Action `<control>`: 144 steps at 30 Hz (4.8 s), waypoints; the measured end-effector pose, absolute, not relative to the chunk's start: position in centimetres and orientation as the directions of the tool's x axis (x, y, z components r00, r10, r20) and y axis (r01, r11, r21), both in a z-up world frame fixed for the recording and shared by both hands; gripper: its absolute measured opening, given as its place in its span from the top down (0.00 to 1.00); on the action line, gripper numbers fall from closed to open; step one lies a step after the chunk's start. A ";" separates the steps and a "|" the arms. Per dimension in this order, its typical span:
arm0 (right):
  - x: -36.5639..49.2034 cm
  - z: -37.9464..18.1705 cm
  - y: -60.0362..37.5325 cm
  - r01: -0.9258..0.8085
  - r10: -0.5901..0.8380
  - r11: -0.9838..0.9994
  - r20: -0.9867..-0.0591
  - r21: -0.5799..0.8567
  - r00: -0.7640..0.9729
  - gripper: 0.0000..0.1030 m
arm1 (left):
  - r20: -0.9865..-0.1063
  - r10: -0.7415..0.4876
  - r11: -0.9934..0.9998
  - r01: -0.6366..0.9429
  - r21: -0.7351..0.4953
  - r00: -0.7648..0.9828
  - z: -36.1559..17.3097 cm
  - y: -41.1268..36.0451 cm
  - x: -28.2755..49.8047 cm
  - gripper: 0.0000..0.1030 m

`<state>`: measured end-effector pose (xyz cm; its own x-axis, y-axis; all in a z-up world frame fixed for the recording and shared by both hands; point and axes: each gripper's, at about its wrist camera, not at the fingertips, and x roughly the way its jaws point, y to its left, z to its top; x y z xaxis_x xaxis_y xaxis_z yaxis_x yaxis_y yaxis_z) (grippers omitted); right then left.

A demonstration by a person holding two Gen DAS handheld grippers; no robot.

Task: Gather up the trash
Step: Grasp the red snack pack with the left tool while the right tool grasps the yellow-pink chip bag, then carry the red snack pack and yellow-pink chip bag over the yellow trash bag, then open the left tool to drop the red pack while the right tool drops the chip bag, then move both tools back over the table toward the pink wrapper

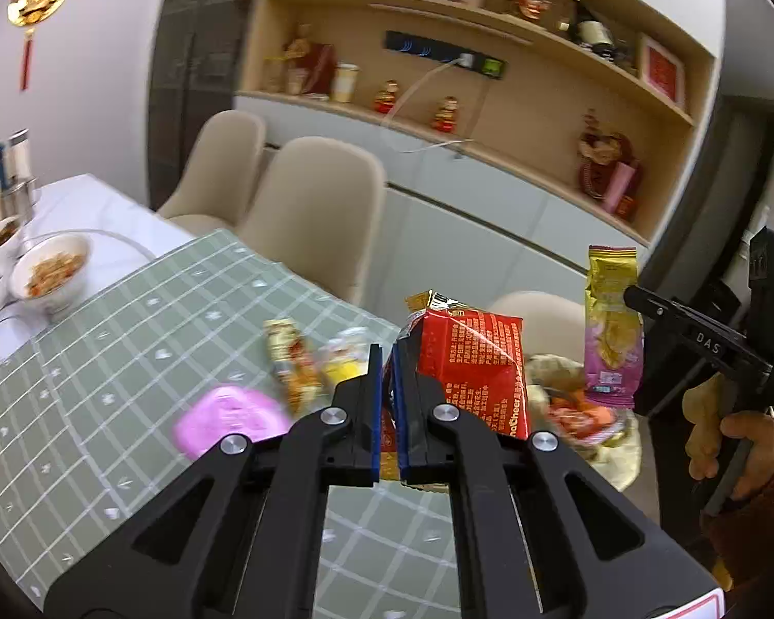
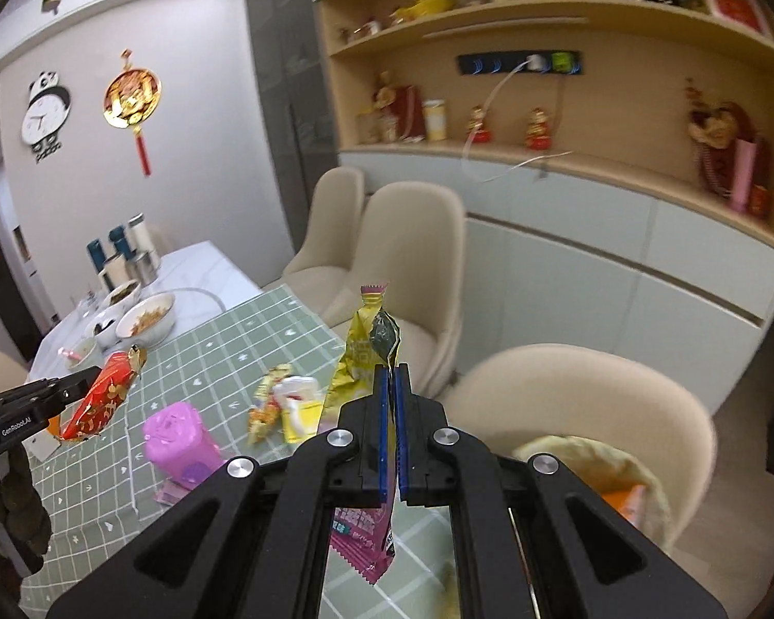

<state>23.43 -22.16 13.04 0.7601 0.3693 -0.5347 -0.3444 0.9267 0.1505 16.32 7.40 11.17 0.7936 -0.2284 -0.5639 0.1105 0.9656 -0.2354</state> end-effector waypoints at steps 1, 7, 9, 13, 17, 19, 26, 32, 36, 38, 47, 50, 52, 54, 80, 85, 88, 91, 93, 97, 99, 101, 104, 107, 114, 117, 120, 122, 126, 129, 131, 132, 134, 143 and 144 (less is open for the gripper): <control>23.3 13.2 -22.8 -0.335 0.362 0.930 -0.531 0.151 0.766 0.95 | -0.561 -0.239 0.964 0.123 -0.236 0.792 11.3 6.6 16.4 0.96; 21.9 13.9 -28.6 -0.271 0.305 0.952 -0.515 0.143 0.801 0.95 | -0.558 -0.307 0.950 0.213 -0.228 0.771 11.8 0.7 17.6 0.96; 21.7 13.8 -30.3 -0.252 0.291 0.957 -0.515 0.145 0.806 0.95 | -0.563 -0.328 0.944 0.236 -0.232 0.759 11.6 -0.9 18.1 0.96; 21.4 13.7 -33.7 -0.213 0.262 0.965 -0.515 0.153 0.816 0.95 | -0.582 -0.374 0.927 0.283 -0.246 0.722 10.8 -4.8 19.6 0.96; 21.8 13.4 -36.8 -0.178 0.238 0.970 -0.517 0.165 0.822 0.95 | -0.600 -0.407 0.913 0.324 -0.247 0.689 9.7 -8.2 21.0 0.96; 22.0 13.3 -38.0 -0.165 0.230 0.971 -0.513 0.171 0.827 0.95 | -0.609 -0.424 0.905 0.340 -0.257 0.670 8.9 -9.5 21.8 0.96; 23.1 12.0 -41.4 -0.129 0.201 0.977 -0.522 0.170 0.829 0.95 | -0.642 -0.481 0.872 0.403 -0.279 0.597 5.5 -15.4 25.1 0.96; 24.0 9.7 -43.2 -0.110 0.195 0.977 -0.556 0.182 0.808 0.95 | -0.733 -0.444 0.879 0.409 -0.245 0.515 0.5 -19.9 27.7 0.96; 24.4 8.3 -44.4 -0.093 0.188 0.977 -0.579 0.191 0.794 0.95 | -0.773 -0.404 0.890 0.405 -0.209 0.488 -1.9 -21.5 28.6 0.96; 24.6 7.9 -44.8 -0.087 0.187 0.977 -0.585 0.195 0.789 0.95 | -0.788 -0.373 0.899 0.400 -0.177 0.490 -2.6 -22.1 28.8 0.96; 25.5 6.4 -44.4 -0.103 0.215 0.971 -0.604 0.214 0.768 0.95 | -0.801 -0.353 0.911 0.372 -0.176 0.483 -3.7 -22.1 29.8 0.87; 25.6 6.3 -43.7 -0.117 0.225 0.970 -0.606 0.213 0.763 0.95 | -0.788 -0.388 0.905 0.358 -0.228 0.477 -3.4 -21.4 30.0 0.70; 25.8 6.2 -43.3 -0.124 0.230 0.969 -0.607 0.212 0.761 0.95 | -0.779 -0.391 0.908 0.343 -0.240 0.490 -2.9 -20.6 29.9 0.69; 26.0 6.1 -42.8 -0.133 0.238 0.968 -0.609 0.213 0.757 0.95 | -0.770 -0.388 0.913 0.323 -0.248 0.506 -2.3 -19.7 29.8 0.67; 29.3 -5.6 -35.3 -0.152 0.219 0.975 -0.799 0.161 0.559 0.95 | -0.771 -0.331 0.939 0.112 -0.325 0.544 -0.9 -7.4 21.3 0.62; 28.0 -4.2 -36.3 -0.120 0.231 0.972 -0.759 0.200 0.608 0.94 | -0.780 -0.316 0.943 0.092 -0.319 0.541 -1.2 -5.9 20.2 0.62; 27.2 -3.0 -36.5 -0.101 0.212 0.976 -0.736 0.193 0.643 0.92 | -0.782 -0.309 0.945 0.080 -0.317 0.541 -1.3 -4.9 19.3 0.62; 26.2 -1.8 -36.6 -0.097 0.208 0.976 -0.713 0.193 0.670 0.73 | -0.785 -0.299 0.947 0.070 -0.313 0.543 -1.4 -3.6 18.3 0.59; 25.5 -1.0 -36.5 -0.088 0.197 0.978 -0.701 0.189 0.685 0.72 | -0.787 -0.290 0.950 0.064 -0.306 0.545 -1.6 -2.6 17.6 0.58; 23.8 0.4 -35.9 -0.079 0.194 0.977 -0.680 0.197 0.707 0.72 | -0.791 -0.272 0.953 0.038 -0.302 0.548 -2.3 -0.3 16.5 0.58; 22.7 1.1 -35.1 -0.079 0.184 0.980 -0.670 0.185 0.719 0.72 | -0.790 -0.259 0.955 0.025 -0.295 0.555 -2.6 1.0 15.8 0.58; 21.7 1.8 -34.1 -0.085 0.179 0.981 -0.656 0.173 0.733 0.72 | -0.787 -0.244 0.957 0.012 -0.288 0.567 -3.0 2.2 15.1 0.58; 20.4 2.4 -32.4 -0.095 0.180 0.982 -0.640 0.165 0.746 0.72 | -0.770 -0.227 0.962 0.012 -0.274 0.596 -3.4 4.4 14.2 0.53; 19.0 2.8 -30.4 -0.115 0.201 0.978 -0.623 0.176 0.756 0.70 | -0.762 -0.219 0.969 0.042 -0.244 0.610 -3.9 6.6 13.6 0.53; 16.1 1.5 -25.2 -0.150 0.240 0.969 -0.627 0.194 0.741 0.51 | -0.742 -0.206 0.974 0.058 -0.220 0.637 -5.0 14.2 13.3 0.53; 15.3 0.4 -23.1 -0.157 0.239 0.971 -0.666 0.181 0.707 0.51 | -0.748 -0.204 0.972 0.037 -0.234 0.632 -5.4 16.7 13.7 0.53; 14.7 -0.5 -21.4 -0.157 0.232 0.973 -0.688 0.171 0.688 0.51 | -0.725 -0.241 0.962 0.061 -0.266 0.646 -4.9 18.1 14.1 0.53; 14.6 -1.1 -20.8 -0.161 0.240 0.971 -0.698 0.178 0.675 0.51 | -0.712 -0.262 0.956 0.072 -0.286 0.651 -4.6 18.1 14.3 0.53; 14.9 -2.1 -18.9 -0.195 0.268 0.963 -0.722 0.186 0.638 0.51 | -0.683 -0.339 0.926 0.100 -0.364 0.647 -4.1 16.6 14.3 0.53; 15.6 -2.6 -17.4 -0.241 0.298 0.952 -0.739 0.187 0.604 0.51 | -0.688 -0.344 0.925 0.104 -0.365 0.639 -4.0 14.5 14.5 0.53; 16.4 -3.2 -16.1 -0.276 0.297 0.948 -0.755 0.159 0.584 0.51 | -0.710 -0.305 0.939 0.076 -0.336 0.635 -4.0 13.6 14.7 0.53; 16.7 -3.4 -15.7 -0.282 0.298 0.947 -0.758 0.155 0.581 0.51 | -0.716 -0.295 0.941 0.064 -0.332 0.633 -3.9 13.3 14.8 0.53; 17.4 -3.9 -15.1 -0.293 0.307 0.943 -0.759 0.160 0.574 0.51 | -0.721 -0.281 0.945 0.050 -0.324 0.633 -3.8 12.7 14.9 0.53; 21.8 -4.4 -10.6 -0.353 0.398 0.909 -0.712 0.221 0.578 0.51 | -0.747 -0.184 0.969 -0.011 -0.248 0.638 -3.2 13.7 14.8 0.53; 22.1 -4.4 -9.8 -0.369 0.413 0.901 -0.709 0.227 0.572 0.51 | -0.749 -0.174 0.968 -0.029 -0.250 0.639 -3.2 14.3 14.5 0.53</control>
<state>22.08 -9.78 -4.38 0.5716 0.4126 -0.7092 -0.3694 0.9012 0.2266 14.54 14.29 -3.15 0.6392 -0.1743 -0.7491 -0.0289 0.9678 -0.2499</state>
